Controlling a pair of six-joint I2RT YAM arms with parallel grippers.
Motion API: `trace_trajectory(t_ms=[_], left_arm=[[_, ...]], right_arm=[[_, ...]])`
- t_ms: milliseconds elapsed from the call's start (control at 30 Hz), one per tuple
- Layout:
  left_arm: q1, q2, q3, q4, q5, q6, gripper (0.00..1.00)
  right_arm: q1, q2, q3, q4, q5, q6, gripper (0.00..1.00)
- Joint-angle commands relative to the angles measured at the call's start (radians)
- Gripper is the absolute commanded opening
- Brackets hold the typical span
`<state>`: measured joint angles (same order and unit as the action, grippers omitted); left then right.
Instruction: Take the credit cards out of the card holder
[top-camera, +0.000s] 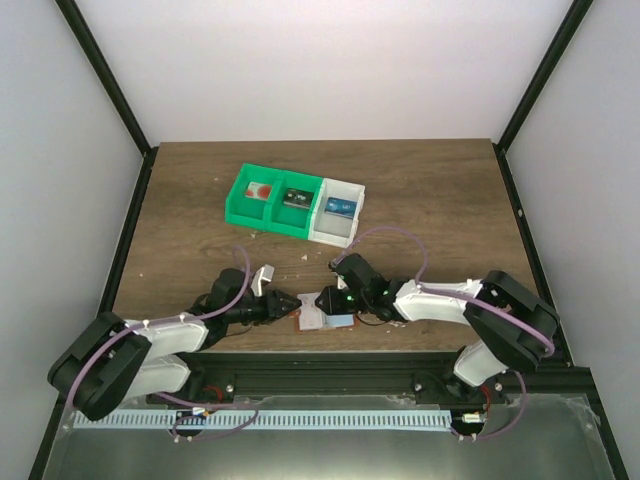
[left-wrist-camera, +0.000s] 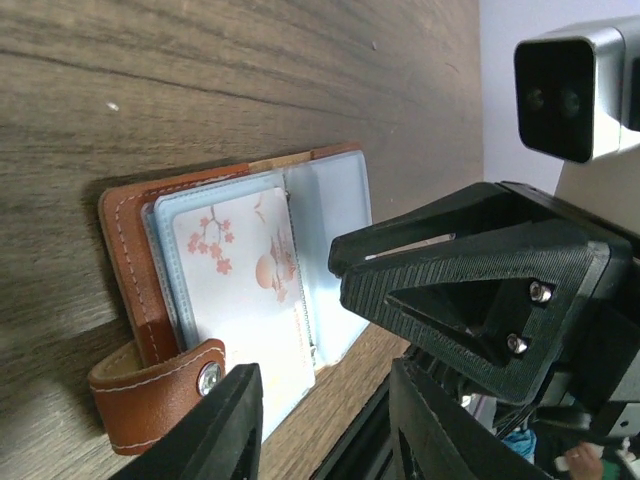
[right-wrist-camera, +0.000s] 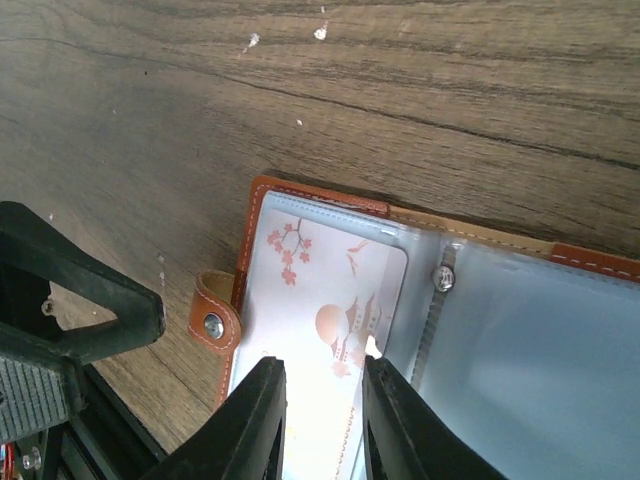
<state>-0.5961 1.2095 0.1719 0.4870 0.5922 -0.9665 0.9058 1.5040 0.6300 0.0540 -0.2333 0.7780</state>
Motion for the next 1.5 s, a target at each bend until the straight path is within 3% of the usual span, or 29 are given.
trace_trajectory(t_ms=[0, 267, 633, 1033, 1467], left_arm=[[-0.006, 0.031, -0.007, 0.081, 0.020, -0.009, 0.33], [-0.016, 0.094, -0.004, 0.136, 0.036, -0.006, 0.23], [-0.025, 0.162, 0.021, 0.158, 0.040, 0.001, 0.28], [-0.025, 0.244, 0.041, 0.153, 0.022, 0.045, 0.25], [-0.024, 0.207, 0.041, 0.069, -0.006, 0.073, 0.26]], right_arm=[[0.007, 0.021, 0.010, 0.033, -0.001, 0.015, 0.22], [0.007, 0.048, 0.002, 0.033, 0.007, 0.018, 0.21], [0.007, 0.084, -0.031, 0.080, -0.017, 0.031, 0.20], [0.007, 0.091, -0.061, 0.138, -0.049, 0.045, 0.17], [0.006, 0.052, -0.077, 0.153, -0.042, 0.066, 0.16]])
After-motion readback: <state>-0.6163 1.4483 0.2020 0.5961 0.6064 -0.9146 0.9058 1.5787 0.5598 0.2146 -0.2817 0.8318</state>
